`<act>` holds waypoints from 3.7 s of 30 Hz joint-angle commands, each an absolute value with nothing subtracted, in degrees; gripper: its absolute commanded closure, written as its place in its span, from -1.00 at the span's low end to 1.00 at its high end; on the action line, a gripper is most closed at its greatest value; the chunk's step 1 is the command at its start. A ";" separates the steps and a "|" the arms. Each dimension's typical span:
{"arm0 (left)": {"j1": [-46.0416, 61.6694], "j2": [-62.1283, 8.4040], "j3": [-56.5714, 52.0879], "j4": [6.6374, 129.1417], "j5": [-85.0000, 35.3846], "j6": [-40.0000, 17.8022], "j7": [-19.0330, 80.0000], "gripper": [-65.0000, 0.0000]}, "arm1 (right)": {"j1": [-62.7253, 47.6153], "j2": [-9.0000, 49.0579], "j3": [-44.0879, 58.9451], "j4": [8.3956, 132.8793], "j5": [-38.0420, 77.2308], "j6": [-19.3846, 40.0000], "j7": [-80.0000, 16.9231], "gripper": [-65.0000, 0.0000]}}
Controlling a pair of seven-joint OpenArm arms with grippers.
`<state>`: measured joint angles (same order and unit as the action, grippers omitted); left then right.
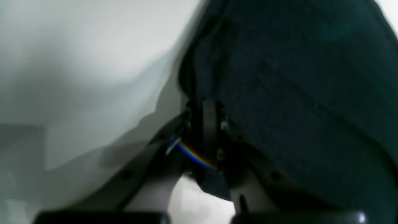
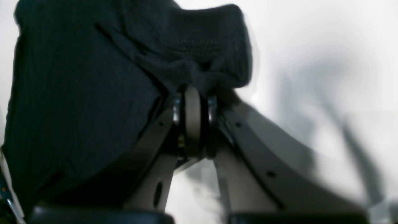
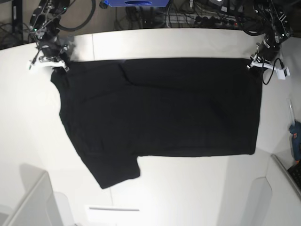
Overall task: Fold the T-shirt properly
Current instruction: 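Pull the shirt further toward the arms' bases with both grippers, then reach both grippers along the shirt sides to the hem edge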
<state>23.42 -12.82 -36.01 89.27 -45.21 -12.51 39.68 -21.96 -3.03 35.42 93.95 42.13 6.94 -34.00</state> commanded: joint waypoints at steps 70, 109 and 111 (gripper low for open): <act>37.32 -13.67 -48.04 101.14 -45.58 -13.23 38.64 -0.41 | -34.24 -6.81 46.11 108.53 42.59 7.43 -32.84 0.01; 21.14 -19.91 -32.31 103.08 -31.69 -13.49 38.64 1.00 | 14.81 12.26 16.84 70.46 33.01 7.43 -38.02 0.00; 20.97 -19.91 -32.40 103.08 -31.69 -13.49 38.64 1.00 | 17.19 11.56 16.75 67.74 31.25 7.43 -38.02 -0.01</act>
